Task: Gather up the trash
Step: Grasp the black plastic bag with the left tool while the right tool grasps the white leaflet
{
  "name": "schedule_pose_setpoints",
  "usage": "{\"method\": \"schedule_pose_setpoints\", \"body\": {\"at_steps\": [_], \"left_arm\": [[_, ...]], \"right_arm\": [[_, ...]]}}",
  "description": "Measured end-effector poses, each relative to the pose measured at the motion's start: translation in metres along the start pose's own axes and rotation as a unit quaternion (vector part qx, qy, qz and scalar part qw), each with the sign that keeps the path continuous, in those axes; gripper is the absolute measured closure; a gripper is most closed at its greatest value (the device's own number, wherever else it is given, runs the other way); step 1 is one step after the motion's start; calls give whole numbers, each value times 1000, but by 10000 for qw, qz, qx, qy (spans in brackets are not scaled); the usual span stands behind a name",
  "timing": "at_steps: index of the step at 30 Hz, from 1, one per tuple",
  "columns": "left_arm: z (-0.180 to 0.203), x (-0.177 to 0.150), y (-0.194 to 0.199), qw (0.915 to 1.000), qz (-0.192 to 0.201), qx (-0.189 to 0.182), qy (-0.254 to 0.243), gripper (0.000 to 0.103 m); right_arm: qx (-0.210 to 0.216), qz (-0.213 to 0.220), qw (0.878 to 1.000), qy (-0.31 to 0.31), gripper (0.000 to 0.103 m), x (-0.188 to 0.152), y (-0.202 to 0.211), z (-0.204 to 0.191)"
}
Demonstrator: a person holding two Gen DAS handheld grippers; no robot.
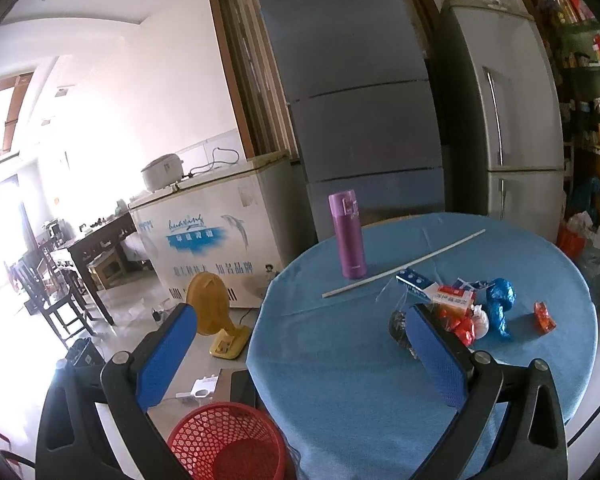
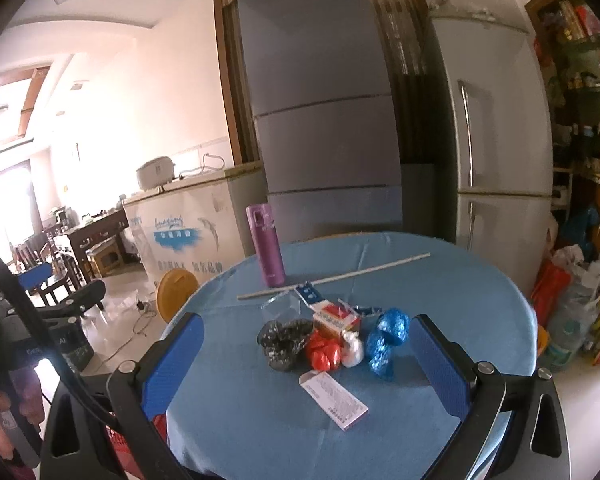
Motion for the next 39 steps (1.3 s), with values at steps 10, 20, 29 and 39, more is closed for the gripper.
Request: {"method": "schedule_pose_setpoints", "body": {"at_steps": [10, 20, 29, 39], "left_arm": [[24, -23, -61, 9977, -634, -169, -191, 0], [62, -100, -178, 9624, -2422, -1229, 31, 0], [99, -104, -225, 9299, -3078, -2013, 108, 0], [160, -109, -282, 8835, -3809, -2672, 544, 26]], "right_arm": [[70, -824, 9966, -64, 0, -48, -68, 17], [231, -2344, 9714, -318, 0, -137, -179, 59], [739, -2678, 9594, 478, 1, -155, -222, 48], [799, -2755, 9497, 1253, 47, -175, -229, 23]]}}
Point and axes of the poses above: each gripper's, at about its wrist camera, not at the fingertips, and y roughly against the way its jaws point, z to its right, x to its top, the point moved 8 cm from there along -y, roughly the way its jaws point, and after that the axes turned 2 degrees about -x, right-handed, at the moved point
